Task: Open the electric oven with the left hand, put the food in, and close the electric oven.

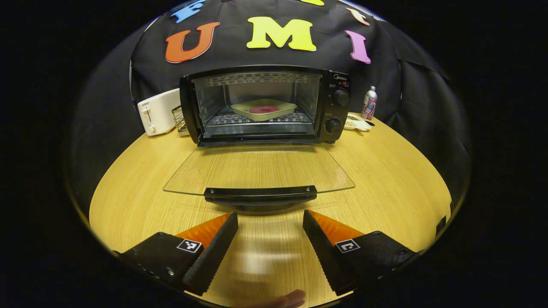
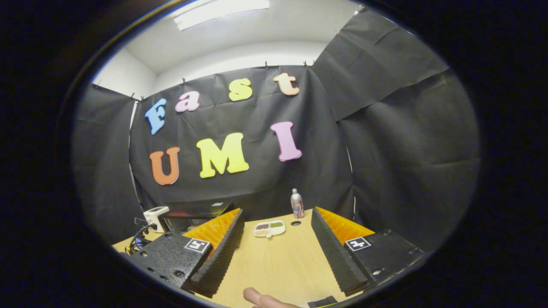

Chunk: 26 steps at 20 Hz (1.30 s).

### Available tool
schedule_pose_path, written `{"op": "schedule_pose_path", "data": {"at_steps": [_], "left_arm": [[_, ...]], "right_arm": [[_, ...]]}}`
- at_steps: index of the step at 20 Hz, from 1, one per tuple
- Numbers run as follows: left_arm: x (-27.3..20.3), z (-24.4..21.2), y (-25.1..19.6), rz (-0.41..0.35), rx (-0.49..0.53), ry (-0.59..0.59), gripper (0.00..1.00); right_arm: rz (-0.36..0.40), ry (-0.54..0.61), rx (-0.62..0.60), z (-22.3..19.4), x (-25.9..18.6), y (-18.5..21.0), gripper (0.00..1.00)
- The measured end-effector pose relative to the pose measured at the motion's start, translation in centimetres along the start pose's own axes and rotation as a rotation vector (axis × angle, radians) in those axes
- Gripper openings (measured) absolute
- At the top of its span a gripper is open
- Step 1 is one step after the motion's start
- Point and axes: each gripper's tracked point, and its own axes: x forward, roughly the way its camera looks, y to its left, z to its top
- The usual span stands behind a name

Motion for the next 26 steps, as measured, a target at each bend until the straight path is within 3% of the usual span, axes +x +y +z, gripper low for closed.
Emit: {"op": "schedule_pose_path", "data": {"at_steps": [4, 7, 10, 14, 19, 26], "left_arm": [[1.0, 0.1, 0.2, 0.007, 0.014, 0.036, 0.97], [1.1, 0.0, 0.5, -0.001, -0.017, 0.069, 0.97], [0.8, 0.5, 0.9, 0.003, -0.03, 0.064, 0.98], [0.3, 2.3, 1.2, 0.038, 0.051, -0.009, 0.97], [0.1, 2.1, 1.0, 0.034, 0.011, 0.041, 1.0], [-0.1, 2.5, 1.2, 0.018, 0.016, 0.042, 0.98]], "right_arm": [[-0.023, 0.021, -0.019, -0.9, 0.6, -1.2, 0.94], [0.003, 0.024, 0.005, -0.9, 0.3, -0.7, 0.94], [-0.013, 0.053, -0.005, -1.6, 0.1, -1.1, 0.94], [-0.02, 0.038, -0.009, -1.0, -0.4, -0.3, 0.94], [0.011, 0.071, -0.005, -1.1, -1.2, 1.3, 0.94], [-0.014, 0.064, -0.045, -0.2, -2.0, 1.7, 0.94]]}}
